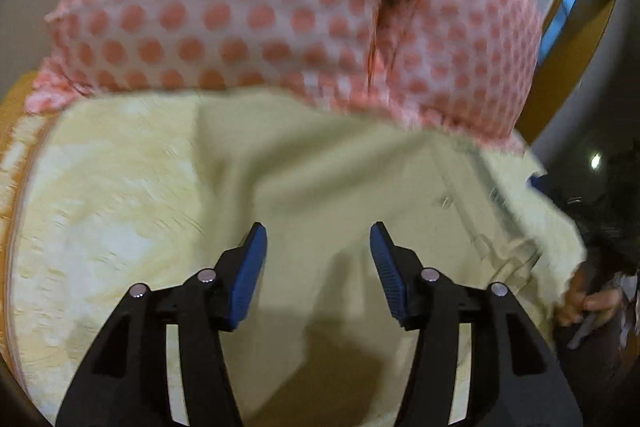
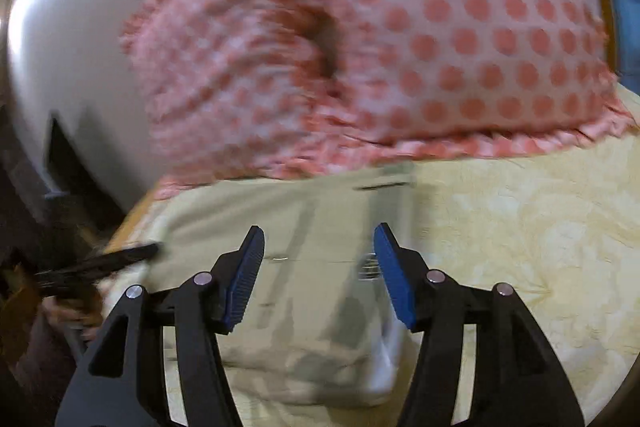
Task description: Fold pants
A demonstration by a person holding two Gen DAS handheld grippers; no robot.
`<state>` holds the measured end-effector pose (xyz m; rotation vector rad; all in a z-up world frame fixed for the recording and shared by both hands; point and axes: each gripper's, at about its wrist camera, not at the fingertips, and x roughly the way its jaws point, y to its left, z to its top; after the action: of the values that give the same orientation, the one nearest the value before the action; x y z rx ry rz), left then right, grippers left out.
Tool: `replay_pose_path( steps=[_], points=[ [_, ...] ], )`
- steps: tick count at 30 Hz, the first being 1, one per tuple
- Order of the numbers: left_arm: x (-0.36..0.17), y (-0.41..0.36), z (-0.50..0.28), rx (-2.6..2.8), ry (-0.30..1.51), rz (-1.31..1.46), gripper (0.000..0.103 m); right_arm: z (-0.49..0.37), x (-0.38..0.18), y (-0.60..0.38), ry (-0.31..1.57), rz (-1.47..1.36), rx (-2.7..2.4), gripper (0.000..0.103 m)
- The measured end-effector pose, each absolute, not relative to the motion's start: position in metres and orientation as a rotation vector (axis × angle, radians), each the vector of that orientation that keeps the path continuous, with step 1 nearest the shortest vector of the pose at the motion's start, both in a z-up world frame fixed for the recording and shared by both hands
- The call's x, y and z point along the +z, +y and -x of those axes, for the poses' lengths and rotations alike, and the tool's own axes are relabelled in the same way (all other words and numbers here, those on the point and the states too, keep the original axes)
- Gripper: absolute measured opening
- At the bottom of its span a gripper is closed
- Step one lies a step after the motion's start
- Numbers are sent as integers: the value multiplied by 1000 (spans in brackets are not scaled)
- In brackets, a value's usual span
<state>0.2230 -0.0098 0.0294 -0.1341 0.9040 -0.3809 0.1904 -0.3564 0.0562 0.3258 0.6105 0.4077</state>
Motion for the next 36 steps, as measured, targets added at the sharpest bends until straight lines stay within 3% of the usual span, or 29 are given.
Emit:
replay_pose_path(
  steps=[3,6,7,9,10,11,18,22,36],
  points=[
    [19,-20,-226,-338,915,66,51,-219,23,-330,890,-305,436,68],
    [29,-20,-209,-272,922,29,51,-215,23,-336,927,-303,316,70],
    [33,-15,-198,-274,913,33,59,-207,30,-337,916,-311,285,84],
    [43,-7,-161,-260,862,23,82,-175,47,-332,861,-272,241,101],
    [46,-2,-137,-220,826,13,95,-159,50,-329,833,-250,244,101],
    [47,0,-126,-202,812,8,96,-144,51,-325,816,-223,243,101],
    [8,6,-72,-148,903,53,97,-102,6,-286,891,-118,161,102],
    [-1,-6,-61,-105,860,-40,101,-101,-7,-265,886,7,70,102],
    [-2,-10,-58,-84,833,-53,101,-97,-10,-262,866,-9,41,102]
  ],
)
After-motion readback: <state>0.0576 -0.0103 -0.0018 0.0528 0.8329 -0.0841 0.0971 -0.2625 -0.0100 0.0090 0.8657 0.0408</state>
